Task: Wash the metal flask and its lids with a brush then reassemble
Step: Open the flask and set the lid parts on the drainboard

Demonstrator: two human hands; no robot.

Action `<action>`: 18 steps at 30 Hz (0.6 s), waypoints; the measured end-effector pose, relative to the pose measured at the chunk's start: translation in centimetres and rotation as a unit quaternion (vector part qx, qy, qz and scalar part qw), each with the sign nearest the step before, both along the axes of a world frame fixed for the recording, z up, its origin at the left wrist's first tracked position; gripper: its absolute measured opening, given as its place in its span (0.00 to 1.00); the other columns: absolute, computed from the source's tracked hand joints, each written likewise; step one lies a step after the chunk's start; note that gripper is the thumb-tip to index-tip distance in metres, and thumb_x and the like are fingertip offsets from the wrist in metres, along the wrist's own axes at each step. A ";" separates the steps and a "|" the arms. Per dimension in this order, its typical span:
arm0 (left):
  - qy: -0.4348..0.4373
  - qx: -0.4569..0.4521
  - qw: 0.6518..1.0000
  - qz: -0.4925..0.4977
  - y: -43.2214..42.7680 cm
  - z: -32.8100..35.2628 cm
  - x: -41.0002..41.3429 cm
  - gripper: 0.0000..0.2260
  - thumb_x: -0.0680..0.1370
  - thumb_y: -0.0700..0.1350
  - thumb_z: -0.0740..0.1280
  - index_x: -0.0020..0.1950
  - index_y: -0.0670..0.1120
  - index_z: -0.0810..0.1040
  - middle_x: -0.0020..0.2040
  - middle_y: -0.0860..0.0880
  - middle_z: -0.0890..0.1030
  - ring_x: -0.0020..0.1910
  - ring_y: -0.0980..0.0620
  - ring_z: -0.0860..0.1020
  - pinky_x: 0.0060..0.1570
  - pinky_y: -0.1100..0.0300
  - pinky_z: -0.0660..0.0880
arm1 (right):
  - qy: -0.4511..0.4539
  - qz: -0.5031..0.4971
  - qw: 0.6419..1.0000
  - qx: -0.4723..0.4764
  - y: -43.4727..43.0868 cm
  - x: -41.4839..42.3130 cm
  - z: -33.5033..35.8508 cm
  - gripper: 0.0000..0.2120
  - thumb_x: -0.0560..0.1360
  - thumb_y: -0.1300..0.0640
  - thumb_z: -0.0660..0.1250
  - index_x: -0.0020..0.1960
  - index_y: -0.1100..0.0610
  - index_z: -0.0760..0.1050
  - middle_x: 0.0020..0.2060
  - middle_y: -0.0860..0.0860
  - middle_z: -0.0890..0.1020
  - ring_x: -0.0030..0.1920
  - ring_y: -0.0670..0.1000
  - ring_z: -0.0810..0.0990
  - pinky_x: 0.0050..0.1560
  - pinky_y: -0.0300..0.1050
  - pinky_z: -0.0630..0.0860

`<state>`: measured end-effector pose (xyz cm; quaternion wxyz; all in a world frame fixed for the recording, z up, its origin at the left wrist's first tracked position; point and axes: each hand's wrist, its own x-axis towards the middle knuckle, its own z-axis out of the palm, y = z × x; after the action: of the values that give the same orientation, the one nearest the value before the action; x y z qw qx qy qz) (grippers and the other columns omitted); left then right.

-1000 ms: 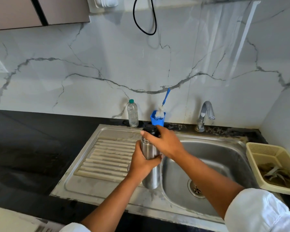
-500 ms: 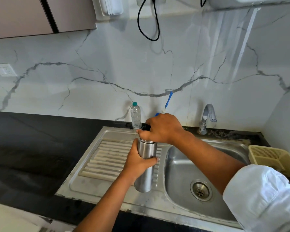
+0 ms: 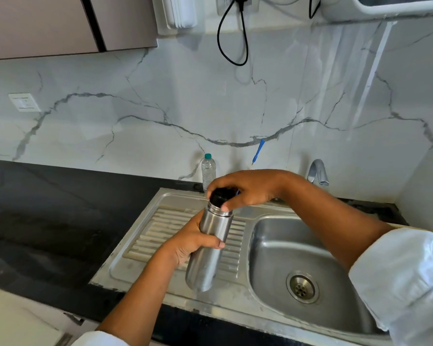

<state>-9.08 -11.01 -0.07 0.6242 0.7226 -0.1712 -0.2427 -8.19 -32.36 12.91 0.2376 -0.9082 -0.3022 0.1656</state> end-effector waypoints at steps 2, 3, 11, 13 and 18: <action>0.005 0.002 1.000 0.007 0.2 0.1 -0.2 0.33 0.59 0.41 0.79 0.63 0.49 0.76 0.48 0.49 0.84 0.49 0.49 0.82 0.52 0.51 0.81 | 0.019 0.019 1.000 0.013 0.0 0.0 0.4 0.20 0.75 0.64 0.72 0.62 0.46 0.79 0.57 0.43 0.82 0.58 0.46 0.80 0.63 0.51 0.78; 0.001 0.002 1.000 0.013 0.2 0.1 -0.3 0.32 0.59 0.41 0.79 0.63 0.50 0.76 0.48 0.50 0.84 0.49 0.49 0.82 0.53 0.51 0.81 | 0.030 0.015 0.999 0.027 0.2 0.0 0.4 0.22 0.73 0.65 0.73 0.62 0.46 0.80 0.58 0.44 0.82 0.59 0.47 0.81 0.64 0.52 0.78; -0.068 0.052 0.995 0.060 -0.6 -0.1 -0.1 0.33 0.65 0.37 0.82 0.65 0.56 0.75 0.52 0.50 0.85 0.52 0.49 0.84 0.54 0.52 0.83 | -0.096 -0.155 0.966 -0.185 3.1 -0.5 0.2 0.32 0.72 0.24 0.63 0.57 0.51 0.78 0.46 0.51 0.84 0.45 0.51 0.83 0.47 0.47 0.79; -0.067 0.057 0.994 0.071 -0.5 -0.3 -0.1 0.32 0.66 0.36 0.82 0.64 0.56 0.75 0.52 0.49 0.85 0.51 0.49 0.84 0.50 0.55 0.83 | -0.094 -0.119 0.970 -0.188 3.3 -0.2 0.1 0.26 0.75 0.30 0.65 0.55 0.52 0.79 0.42 0.49 0.86 0.41 0.49 0.84 0.43 0.45 0.78; -0.059 0.053 0.992 0.100 0.5 -1.1 0.2 0.30 0.64 0.39 0.82 0.62 0.53 0.76 0.52 0.46 0.85 0.51 0.46 0.84 0.53 0.50 0.83 | -0.051 0.002 0.998 -0.029 2.1 0.5 -0.1 0.18 0.71 0.60 0.76 0.58 0.45 0.80 0.58 0.43 0.79 0.58 0.45 0.78 0.58 0.44 0.77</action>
<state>-8.85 -10.54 -1.13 0.5946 0.7815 -0.1213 -0.1446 -7.67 -30.26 12.79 0.1949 -0.9213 -0.3112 0.1282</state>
